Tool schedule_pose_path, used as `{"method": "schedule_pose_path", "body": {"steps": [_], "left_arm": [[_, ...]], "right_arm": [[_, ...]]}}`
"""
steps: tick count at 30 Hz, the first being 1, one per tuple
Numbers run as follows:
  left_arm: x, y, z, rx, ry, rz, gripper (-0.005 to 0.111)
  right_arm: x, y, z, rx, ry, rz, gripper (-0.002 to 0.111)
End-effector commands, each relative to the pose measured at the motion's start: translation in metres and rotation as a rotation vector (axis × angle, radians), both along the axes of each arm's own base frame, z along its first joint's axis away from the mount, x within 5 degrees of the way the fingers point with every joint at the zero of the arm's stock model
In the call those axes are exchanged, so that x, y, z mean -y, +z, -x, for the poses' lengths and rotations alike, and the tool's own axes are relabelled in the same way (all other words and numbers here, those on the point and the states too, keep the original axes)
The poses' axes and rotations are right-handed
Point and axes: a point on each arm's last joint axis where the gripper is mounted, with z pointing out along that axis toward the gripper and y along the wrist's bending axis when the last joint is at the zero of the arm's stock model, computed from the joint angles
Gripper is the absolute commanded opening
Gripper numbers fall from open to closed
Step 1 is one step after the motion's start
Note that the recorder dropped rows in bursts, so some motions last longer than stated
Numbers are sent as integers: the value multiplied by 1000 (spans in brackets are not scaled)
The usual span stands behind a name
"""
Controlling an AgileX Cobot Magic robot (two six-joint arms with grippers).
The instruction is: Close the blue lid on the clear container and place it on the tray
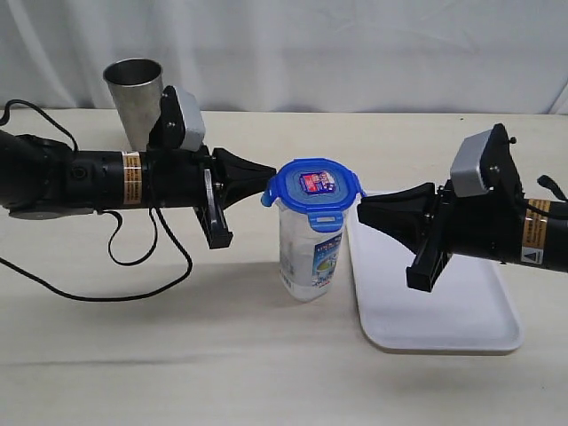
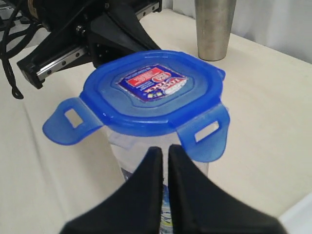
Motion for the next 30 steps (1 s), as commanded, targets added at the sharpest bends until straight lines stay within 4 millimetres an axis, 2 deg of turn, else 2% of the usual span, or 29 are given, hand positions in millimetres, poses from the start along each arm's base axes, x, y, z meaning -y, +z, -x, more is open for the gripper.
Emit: {"method": "schedule_pose_path", "body": {"steps": [1,5,10,30], "left_arm": [[-5,1,-1,-46,-5,6,0],[-14,7,0,-75,-26,12,0],[-11,18,7,-79,-87,41,0],[-12,13,11,-136,-108,-11,0]], "right_arm": [[0,1,-2,10,-6,6,4],[2,0,-4,4,-33,11,4],[2,0,-4,3,-36,12,4],[2,1,-6,4,-60,-4,4]]}}
